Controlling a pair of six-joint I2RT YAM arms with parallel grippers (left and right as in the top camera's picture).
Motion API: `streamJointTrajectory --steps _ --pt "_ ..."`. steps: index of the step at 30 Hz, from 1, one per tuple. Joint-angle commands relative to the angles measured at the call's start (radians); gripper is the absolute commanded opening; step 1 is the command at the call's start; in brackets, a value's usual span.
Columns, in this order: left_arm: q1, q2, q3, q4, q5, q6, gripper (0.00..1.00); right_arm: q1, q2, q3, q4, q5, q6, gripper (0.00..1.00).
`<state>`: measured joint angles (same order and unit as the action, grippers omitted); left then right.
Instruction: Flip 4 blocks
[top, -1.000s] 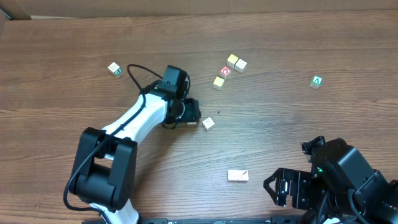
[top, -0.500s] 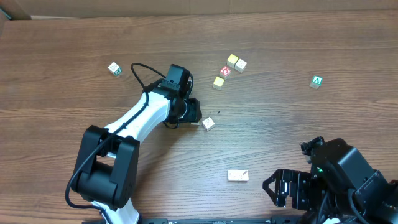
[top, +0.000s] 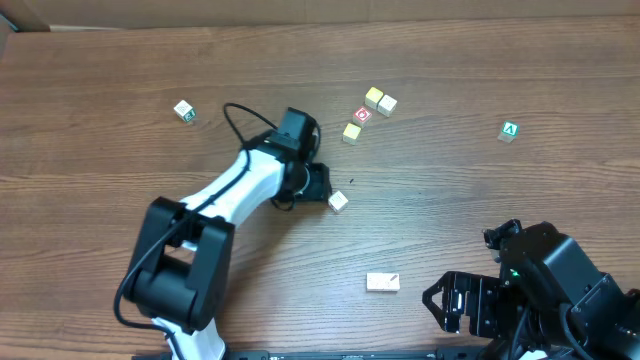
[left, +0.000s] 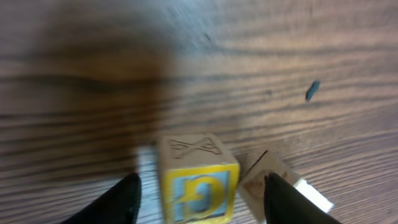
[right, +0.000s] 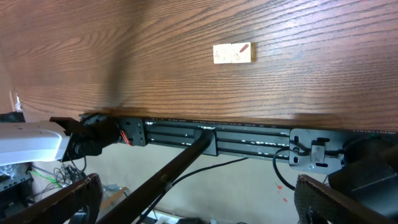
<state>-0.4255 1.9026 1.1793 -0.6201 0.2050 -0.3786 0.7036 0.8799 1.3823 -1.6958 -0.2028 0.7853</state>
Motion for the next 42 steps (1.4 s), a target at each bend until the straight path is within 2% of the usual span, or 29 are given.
streamJointTrajectory --steps 1,10,14,19,30,38,42 --pt "-0.022 0.044 0.019 0.0 -0.027 0.0 0.49 0.003 -0.005 0.024 0.002 -0.001 0.004 0.99" --pt "0.013 0.046 0.064 -0.029 -0.033 -0.029 0.48 0.003 -0.005 0.024 0.002 -0.001 0.003 0.99" --pt "0.023 0.046 0.111 -0.069 -0.055 -0.028 0.42 0.003 -0.005 0.024 0.002 -0.001 0.003 0.99" --pt "0.023 0.046 0.134 -0.088 -0.058 -0.026 0.19 0.003 -0.005 0.024 0.002 -0.001 0.003 0.99" --pt "0.019 0.046 0.149 -0.165 -0.047 -0.026 0.04 0.003 -0.005 0.024 0.002 0.003 0.004 0.99" --pt "0.019 0.039 0.272 -0.349 -0.047 -0.017 0.04 0.003 -0.005 0.024 0.002 0.007 0.004 0.99" --pt "0.014 -0.006 0.278 -0.395 -0.055 -0.018 0.04 0.003 -0.005 0.024 0.002 0.008 0.004 0.99"
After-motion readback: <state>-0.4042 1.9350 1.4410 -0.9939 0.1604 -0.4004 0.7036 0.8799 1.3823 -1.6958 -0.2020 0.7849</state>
